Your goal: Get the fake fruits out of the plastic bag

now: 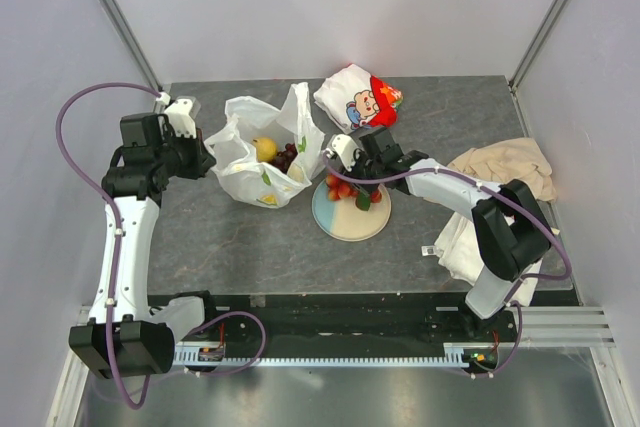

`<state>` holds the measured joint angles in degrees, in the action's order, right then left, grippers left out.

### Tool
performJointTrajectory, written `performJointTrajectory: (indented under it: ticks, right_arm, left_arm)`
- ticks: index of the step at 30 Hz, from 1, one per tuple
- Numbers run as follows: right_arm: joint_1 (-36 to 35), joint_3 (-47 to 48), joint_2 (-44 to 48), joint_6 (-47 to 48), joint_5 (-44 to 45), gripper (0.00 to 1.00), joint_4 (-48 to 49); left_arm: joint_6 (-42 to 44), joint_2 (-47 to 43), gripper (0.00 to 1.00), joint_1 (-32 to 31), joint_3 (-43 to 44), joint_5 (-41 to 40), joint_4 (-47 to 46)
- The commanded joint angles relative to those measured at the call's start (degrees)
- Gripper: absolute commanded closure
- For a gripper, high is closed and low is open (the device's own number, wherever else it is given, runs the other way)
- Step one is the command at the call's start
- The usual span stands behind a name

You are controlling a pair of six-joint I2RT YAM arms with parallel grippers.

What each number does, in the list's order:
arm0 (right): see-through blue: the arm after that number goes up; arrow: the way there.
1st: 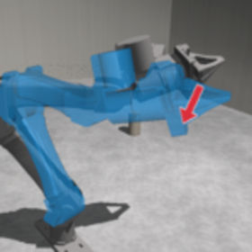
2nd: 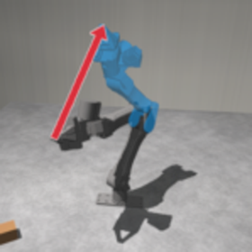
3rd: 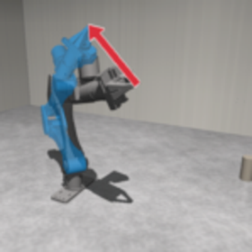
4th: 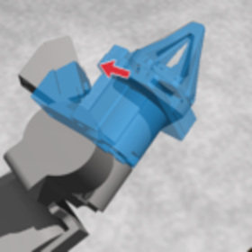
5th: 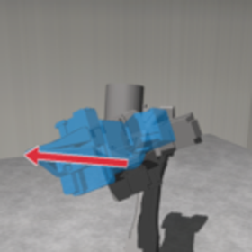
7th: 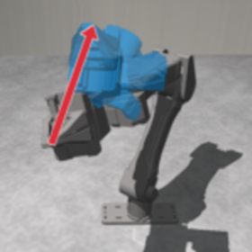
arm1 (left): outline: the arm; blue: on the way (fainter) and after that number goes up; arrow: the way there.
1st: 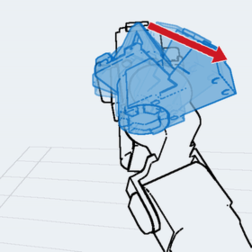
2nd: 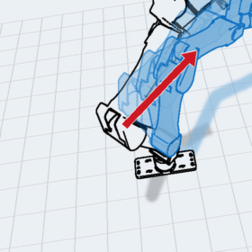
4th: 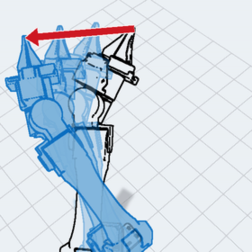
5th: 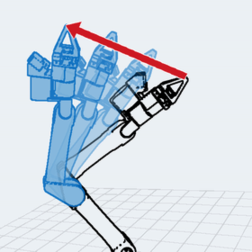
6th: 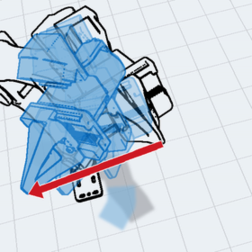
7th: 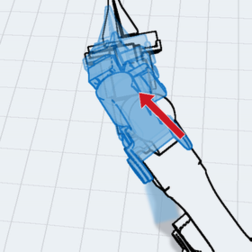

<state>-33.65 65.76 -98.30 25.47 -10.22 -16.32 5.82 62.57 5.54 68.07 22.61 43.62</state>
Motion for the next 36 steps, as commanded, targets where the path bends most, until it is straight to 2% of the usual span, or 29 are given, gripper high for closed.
performJointTrajectory:
  ticks: [1, 8, 14, 17, 21, 25, 29, 36]
  right_arm:
    - [0.0, -0.5, 1.5, 2.9, 0.6, 0.61, -0.6]
    - [0.0, 0.8, 5.7, 2.6, -2.1, 0.45, -8.1]
    - [0.9, 13.9, 7.4, -0.2, -7.7, 0.29, -22.2]
    - [1.7, 18.3, 7.2, -1.2, -13.3, 0.26, -26.8]
    - [1.5, 25.1, 8.8, -3.1, -19.2, 0.28, -26.6]
    - [-3.3, 34.3, 8.3, -9.1, -18.6, 0.32, -20.8]
    - [-6.7, 42.9, 3.1, -14.3, -19.2, 0.38, -18.1]
    - [-12.6, 44.5, -5.1, -17.8, -18.5, 0.51, -12.0]
  left_arm:
    - [1.1, -0.7, 0.98, 0.4, 0.0, -0.5, -1.0]
    - [0.9, -0.3, 0.98, 0.4, 0.1, 0.1, -1.3]
    - [0.2, 1.2, 0.98, 0.4, 1.4, 3.5, -2.0]
    - [0.9, 1.5, 0.99, 0.3, 1.3, 4.7, -2.2]
    - [3.6, 0.2, 0.98, 0.3, 0.2, 8.2, -1.6]
    - [5.3, -3.1, 0.98, 0.3, -4.1, 10.0, 0.2]
    - [7.6, -5.0, 0.98, 0.1, -4.6, 12.5, 6.2]
    - [17.5, -9.5, 0.98, 0.1, -2.9, 9.7, 19.5]
